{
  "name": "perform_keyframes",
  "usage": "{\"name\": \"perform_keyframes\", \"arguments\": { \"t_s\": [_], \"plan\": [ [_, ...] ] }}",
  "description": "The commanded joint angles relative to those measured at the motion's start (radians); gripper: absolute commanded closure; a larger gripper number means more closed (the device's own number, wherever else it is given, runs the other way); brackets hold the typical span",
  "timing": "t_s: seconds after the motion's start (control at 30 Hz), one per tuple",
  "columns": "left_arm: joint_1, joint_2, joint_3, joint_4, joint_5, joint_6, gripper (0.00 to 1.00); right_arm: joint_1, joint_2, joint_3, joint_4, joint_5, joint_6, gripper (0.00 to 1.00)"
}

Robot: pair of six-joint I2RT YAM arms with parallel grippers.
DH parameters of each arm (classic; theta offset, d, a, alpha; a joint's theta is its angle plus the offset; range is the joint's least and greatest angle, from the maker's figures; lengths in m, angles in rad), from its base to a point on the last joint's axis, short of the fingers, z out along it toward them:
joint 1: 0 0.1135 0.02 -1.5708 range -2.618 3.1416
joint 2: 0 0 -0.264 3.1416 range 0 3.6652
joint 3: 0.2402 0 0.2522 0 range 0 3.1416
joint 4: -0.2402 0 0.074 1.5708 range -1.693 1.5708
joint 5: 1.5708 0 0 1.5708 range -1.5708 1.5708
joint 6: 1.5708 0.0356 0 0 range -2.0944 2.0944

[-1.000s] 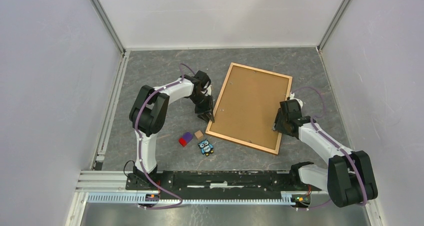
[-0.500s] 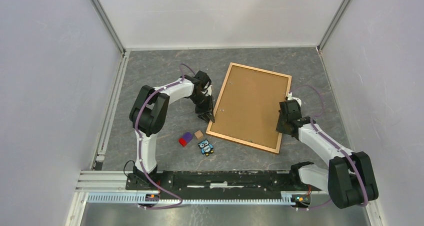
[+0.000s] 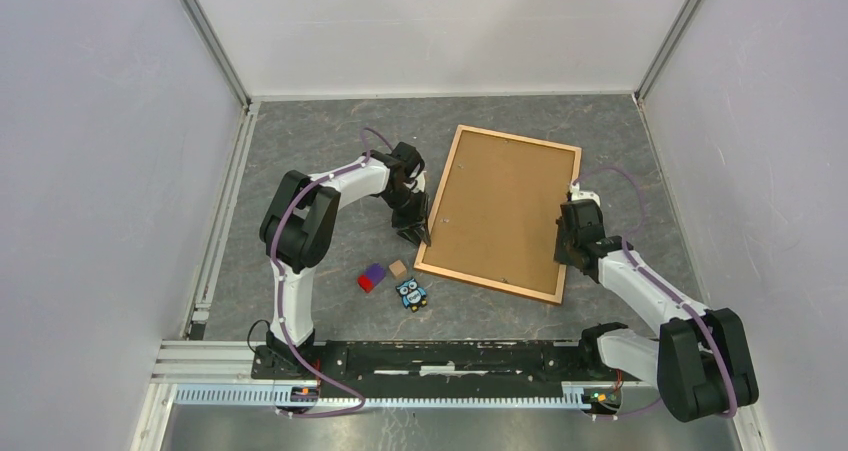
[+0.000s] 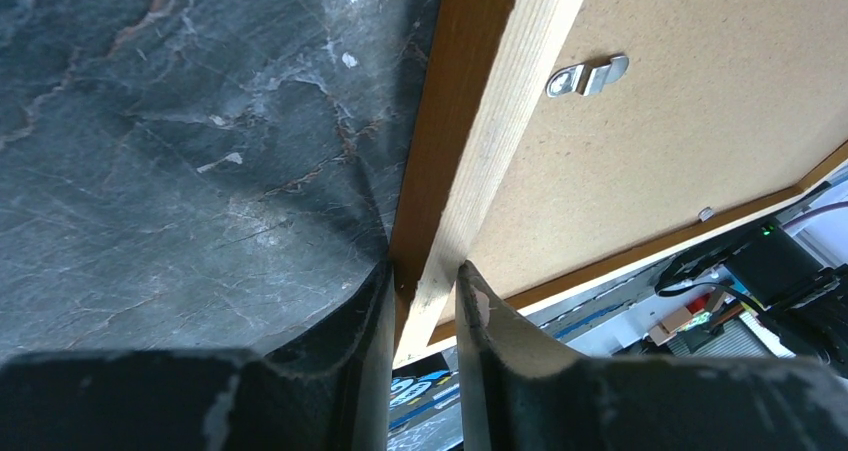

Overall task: Put the photo into the frame
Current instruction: Install the photo frame at the center of the board, then adjust the photo frame at the center of the board.

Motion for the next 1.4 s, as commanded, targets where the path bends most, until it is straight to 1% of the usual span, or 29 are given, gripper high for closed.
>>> {"name": "perform_keyframes", "arguments": {
  "t_s": [0.0,0.03,0.1,0.2,0.27,0.47,0.57,0.7,0.87,0.97,1.0,1.1,1.17,1.2,1.23,1.27,1.37],
  "plan": [
    [0.002,-0.048,0.003,0.001,0.030,-0.016,0.68,-0.001,0.001,0.049,-0.008,0.025,-0.069,0.60],
    [0.002,-0.049,0.002,0.002,0.030,-0.015,0.68,-0.004,0.011,0.058,-0.010,0.018,-0.068,0.53],
    [0.001,-0.052,0.002,0.001,0.028,-0.014,0.68,-0.008,0.023,0.069,0.002,-0.004,-0.069,0.45],
    [0.000,-0.052,0.002,0.001,0.030,-0.014,0.68,-0.027,0.051,0.087,0.027,-0.025,-0.068,0.37],
    [-0.001,-0.055,0.001,0.001,0.032,-0.014,0.68,-0.041,0.081,0.109,0.044,-0.041,-0.073,0.34],
    [-0.028,-0.062,-0.002,0.006,0.038,-0.018,0.68,-0.065,0.225,0.210,0.099,-0.076,-0.084,0.32],
    [-0.062,-0.073,-0.030,0.046,0.065,-0.036,0.67,-0.065,0.306,0.270,0.145,-0.121,-0.084,0.31],
    [-0.134,-0.073,-0.042,0.069,0.066,-0.054,0.67,-0.065,0.449,0.369,0.182,-0.218,-0.097,0.31],
    [-0.264,-0.105,-0.084,0.149,0.049,-0.135,0.67,-0.065,0.587,0.487,0.208,-0.245,-0.160,0.28],
    [-0.322,-0.119,-0.080,0.178,0.025,-0.183,0.66,-0.065,0.668,0.604,0.177,-0.299,-0.195,0.27],
    [-0.335,-0.130,-0.082,0.186,0.018,-0.202,0.65,-0.065,0.689,0.643,0.146,-0.302,-0.203,0.27],
    [-0.346,-0.176,-0.095,0.199,-0.008,-0.223,0.52,-0.067,0.672,0.695,0.101,-0.291,-0.216,0.25],
    [-0.346,-0.230,-0.108,0.194,-0.039,-0.222,0.39,-0.062,0.604,0.672,0.082,-0.283,-0.241,0.23],
    [-0.346,-0.255,-0.109,0.184,-0.057,-0.216,0.34,-0.050,0.566,0.649,0.072,-0.258,-0.263,0.19],
    [-0.346,-0.284,-0.106,0.172,-0.073,-0.207,0.29,-0.033,0.518,0.627,0.061,-0.235,-0.288,0.08],
    [-0.347,-0.307,-0.101,0.159,-0.093,-0.197,0.24,-0.017,0.478,0.601,0.043,-0.207,-0.301,0.02],
    [-0.343,-0.392,-0.082,0.116,-0.159,-0.171,0.14,0.011,0.348,0.516,-0.012,-0.213,-0.299,0.02]
  ]
}}
